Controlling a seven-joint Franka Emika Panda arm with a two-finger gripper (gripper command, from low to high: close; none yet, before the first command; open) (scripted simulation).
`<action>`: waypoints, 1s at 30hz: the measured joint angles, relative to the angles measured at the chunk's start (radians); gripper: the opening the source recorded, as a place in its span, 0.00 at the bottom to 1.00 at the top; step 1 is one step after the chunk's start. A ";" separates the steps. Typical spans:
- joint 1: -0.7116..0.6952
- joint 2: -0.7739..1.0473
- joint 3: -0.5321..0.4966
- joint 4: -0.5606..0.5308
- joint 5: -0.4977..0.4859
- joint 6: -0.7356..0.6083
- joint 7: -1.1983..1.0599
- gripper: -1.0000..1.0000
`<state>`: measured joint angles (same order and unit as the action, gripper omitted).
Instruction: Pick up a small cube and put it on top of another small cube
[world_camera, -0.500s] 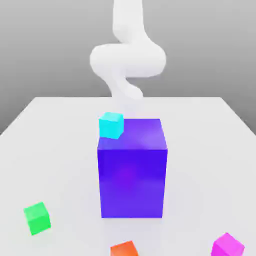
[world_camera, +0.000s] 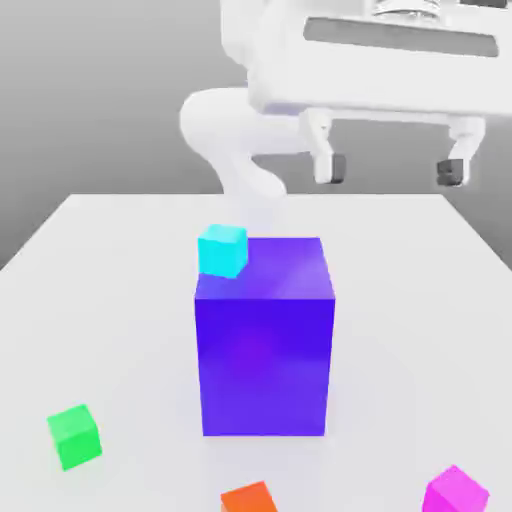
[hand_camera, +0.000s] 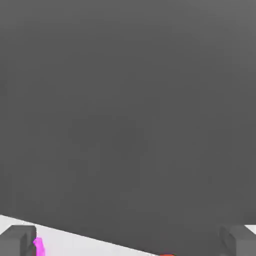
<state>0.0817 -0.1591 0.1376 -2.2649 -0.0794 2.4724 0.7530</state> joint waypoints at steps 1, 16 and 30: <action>0.006 0.036 0.007 0.002 -0.006 0.010 -0.001 0.50; 0.129 0.581 0.057 0.038 -0.092 0.172 -0.022 0.50; 0.142 0.620 0.047 0.045 -0.099 0.196 -0.020 0.00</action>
<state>0.2238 0.4612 0.1847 -2.2201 -0.1779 2.6682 0.7330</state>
